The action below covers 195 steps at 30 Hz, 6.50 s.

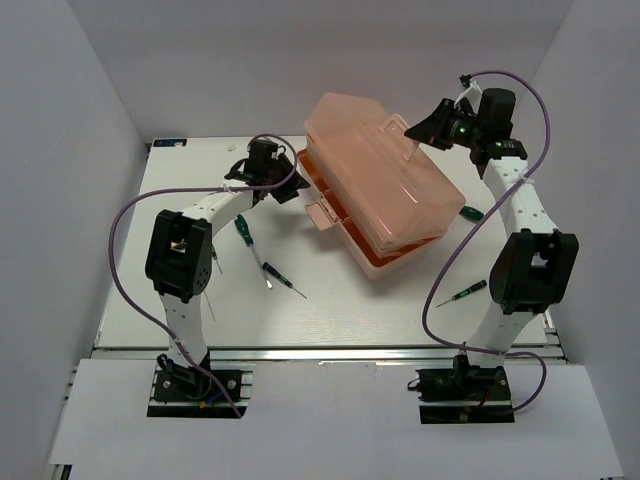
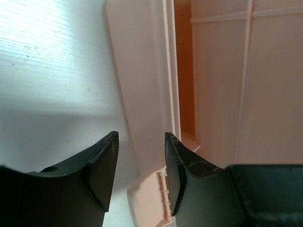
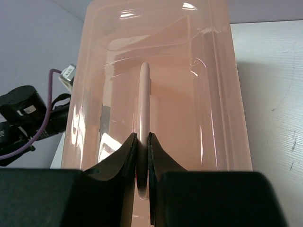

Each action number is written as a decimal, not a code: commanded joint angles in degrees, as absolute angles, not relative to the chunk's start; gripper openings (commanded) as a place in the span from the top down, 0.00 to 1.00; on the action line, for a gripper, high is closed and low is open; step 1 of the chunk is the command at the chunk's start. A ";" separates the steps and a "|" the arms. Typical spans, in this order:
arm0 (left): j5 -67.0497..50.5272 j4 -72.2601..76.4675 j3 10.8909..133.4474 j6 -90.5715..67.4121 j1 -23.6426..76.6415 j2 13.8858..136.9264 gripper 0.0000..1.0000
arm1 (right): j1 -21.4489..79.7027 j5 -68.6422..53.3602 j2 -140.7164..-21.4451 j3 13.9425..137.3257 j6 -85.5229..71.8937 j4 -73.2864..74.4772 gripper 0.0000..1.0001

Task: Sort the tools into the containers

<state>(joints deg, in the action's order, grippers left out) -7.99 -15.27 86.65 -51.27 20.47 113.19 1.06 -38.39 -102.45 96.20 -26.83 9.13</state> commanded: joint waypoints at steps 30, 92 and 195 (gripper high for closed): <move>-7.39 -27.86 106.18 -50.36 20.14 127.36 0.79 | -6.59 -44.91 -103.97 97.56 -35.94 -5.88 1.00; -16.87 -24.79 100.01 -43.86 5.98 114.70 0.42 | -17.58 -25.48 -110.91 96.68 54.21 40.15 0.23; 4.65 -30.76 75.50 -33.31 8.00 110.39 0.39 | 4.48 -34.89 -96.33 101.08 2.55 24.61 0.11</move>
<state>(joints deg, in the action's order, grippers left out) 4.27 -30.00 74.00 -34.57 6.70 110.28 4.64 -33.12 -99.72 101.60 2.31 28.49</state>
